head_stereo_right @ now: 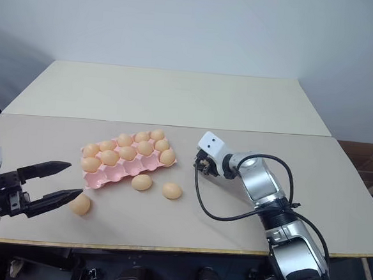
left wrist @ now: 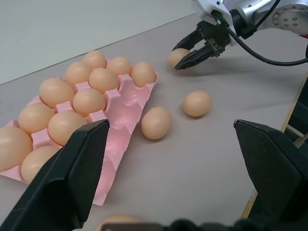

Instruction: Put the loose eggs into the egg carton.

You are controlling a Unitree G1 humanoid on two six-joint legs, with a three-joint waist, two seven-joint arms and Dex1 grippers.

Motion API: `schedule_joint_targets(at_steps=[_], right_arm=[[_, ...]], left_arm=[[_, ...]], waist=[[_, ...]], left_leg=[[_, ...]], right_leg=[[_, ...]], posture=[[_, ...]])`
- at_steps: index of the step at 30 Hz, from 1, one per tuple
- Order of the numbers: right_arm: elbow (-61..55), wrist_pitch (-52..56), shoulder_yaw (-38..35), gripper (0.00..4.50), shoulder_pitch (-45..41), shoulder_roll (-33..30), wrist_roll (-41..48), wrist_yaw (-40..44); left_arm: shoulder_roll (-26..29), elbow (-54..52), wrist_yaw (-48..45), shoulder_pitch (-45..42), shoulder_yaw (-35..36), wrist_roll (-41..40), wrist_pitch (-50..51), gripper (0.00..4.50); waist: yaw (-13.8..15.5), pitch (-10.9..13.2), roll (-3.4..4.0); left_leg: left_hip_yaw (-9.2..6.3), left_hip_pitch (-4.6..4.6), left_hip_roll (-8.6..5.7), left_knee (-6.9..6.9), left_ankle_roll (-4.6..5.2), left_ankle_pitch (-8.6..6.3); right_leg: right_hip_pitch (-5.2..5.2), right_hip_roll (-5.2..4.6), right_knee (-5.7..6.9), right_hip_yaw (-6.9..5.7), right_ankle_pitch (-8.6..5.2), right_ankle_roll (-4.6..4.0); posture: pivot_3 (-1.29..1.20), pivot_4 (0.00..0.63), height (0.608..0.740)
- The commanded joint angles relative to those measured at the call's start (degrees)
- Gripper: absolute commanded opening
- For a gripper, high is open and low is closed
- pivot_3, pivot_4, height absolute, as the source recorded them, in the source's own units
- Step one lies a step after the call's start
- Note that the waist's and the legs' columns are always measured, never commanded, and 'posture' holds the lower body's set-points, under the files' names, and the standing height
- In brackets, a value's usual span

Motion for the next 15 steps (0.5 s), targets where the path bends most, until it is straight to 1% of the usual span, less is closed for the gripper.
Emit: schedule_joint_targets(at_steps=[1,4,6,10,15], right_arm=[[-10.37,3.03,-3.91,1.66,-1.81,-0.32,4.01,1.63],[-14.71,3.65,-3.96,1.66,-3.65,1.25,6.30,2.71],[-14.48,2.34,-3.37,1.66,-5.48,3.56,7.03,2.61],[-9.33,-0.43,-0.35,1.66,-9.19,9.65,5.04,0.05],[0.02,-5.55,4.54,1.66,-10.84,17.32,0.21,-4.84]], left_arm=[[0.12,-0.28,-0.24,0.63,3.57,-0.45,-0.80,4.50],[0.33,1.10,-0.61,1.48,5.45,0.36,-0.88,4.50],[0.48,1.69,-1.14,1.90,6.03,0.69,-1.01,4.50],[0.81,1.72,-1.99,2.57,5.77,0.70,-0.93,4.50],[1.15,1.73,-1.25,1.23,4.58,0.63,-0.98,4.50]], waist=[[-0.10,0.00,0.00],[-0.32,0.00,0.01],[-0.44,0.00,0.02],[-0.31,0.00,0.02],[-0.24,-0.02,0.01]], left_leg=[[0.00,-0.01,0.00,0.00,0.00,0.00],[0.00,-0.01,0.10,0.00,0.00,0.00],[0.00,0.03,0.17,0.00,0.00,0.00],[0.01,0.10,0.31,0.00,0.00,0.00],[0.03,0.08,0.32,0.00,-0.01,0.00]], right_leg=[[-0.02,0.00,0.00,0.00,0.00,0.00],[-0.05,0.10,0.02,0.00,0.00,0.00],[-0.05,0.17,0.04,0.00,0.01,-0.03],[-0.05,0.32,0.08,-0.02,0.07,-0.16],[-0.04,0.31,0.04,-0.02,0.09,-0.20]], posture=[[0.00,0.150,0.740],[0.00,0.150,0.740],[0.00,0.150,0.740],[0.00,0.150,0.740],[0.00,0.150,0.740]])
